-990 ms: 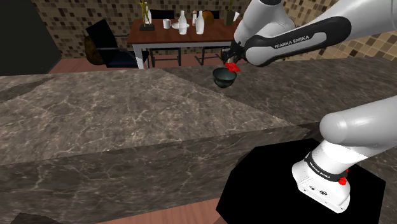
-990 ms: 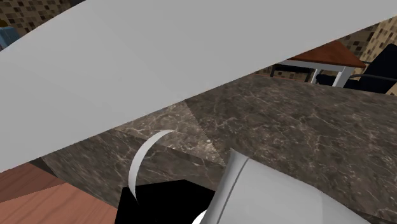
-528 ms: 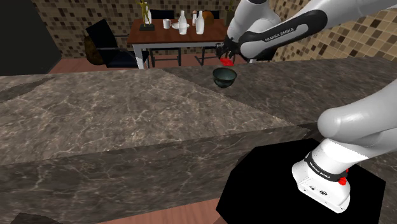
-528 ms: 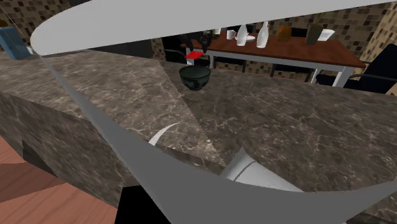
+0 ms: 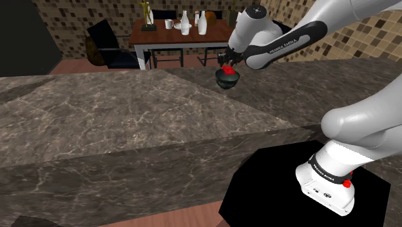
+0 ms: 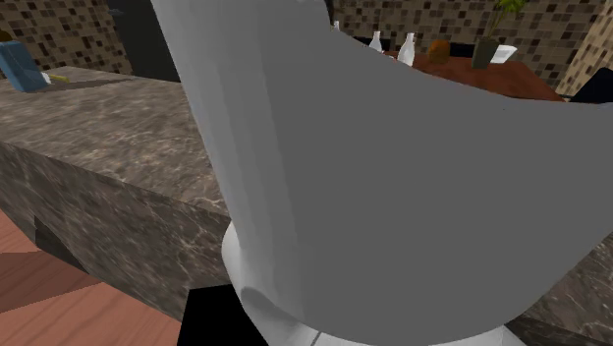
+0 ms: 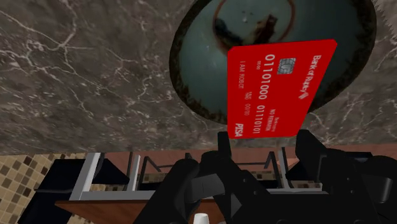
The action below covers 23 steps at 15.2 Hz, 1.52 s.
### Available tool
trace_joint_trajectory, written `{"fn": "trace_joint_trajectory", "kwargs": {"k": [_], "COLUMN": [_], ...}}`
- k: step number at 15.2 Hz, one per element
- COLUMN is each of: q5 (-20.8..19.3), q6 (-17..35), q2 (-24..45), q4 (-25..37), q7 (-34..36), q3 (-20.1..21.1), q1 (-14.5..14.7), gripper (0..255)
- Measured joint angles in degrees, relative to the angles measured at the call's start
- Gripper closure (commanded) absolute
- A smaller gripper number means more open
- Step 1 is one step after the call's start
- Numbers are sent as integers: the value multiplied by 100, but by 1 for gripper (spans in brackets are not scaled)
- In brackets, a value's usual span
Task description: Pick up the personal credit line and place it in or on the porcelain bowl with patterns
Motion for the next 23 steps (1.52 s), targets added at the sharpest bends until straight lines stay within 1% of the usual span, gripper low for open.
{"fn": "trace_joint_trajectory", "kwargs": {"k": [3, 5, 7, 11, 12, 18, 19, 20, 21, 22, 23], "q5": [-637, -959, -1048, -1079, -1079, -1079, -829, -330, 198, 550, 807], "q6": [96, 140, 155, 159, 159, 159, 173, 181, 142, 70, 50], "q2": [275, 394, 424, 435, 435, 435, 261, -9, -282, -457, -600], "q4": [-21, -48, -58, -59, -59, -59, -122, -214, -298, -322, -378], "q7": [514, 777, 848, 872, 872, 872, 672, 306, -52, -290, -475], "q3": [121, 146, 147, 147, 147, 147, 146, 93, -6, -109, -225], "q1": [-137, -168, -174, -175, -175, -175, -157, -84, 69, 216, 348], "gripper": [255, 255, 255, 255, 0, 0, 0, 0, 0, 0, 0]}}
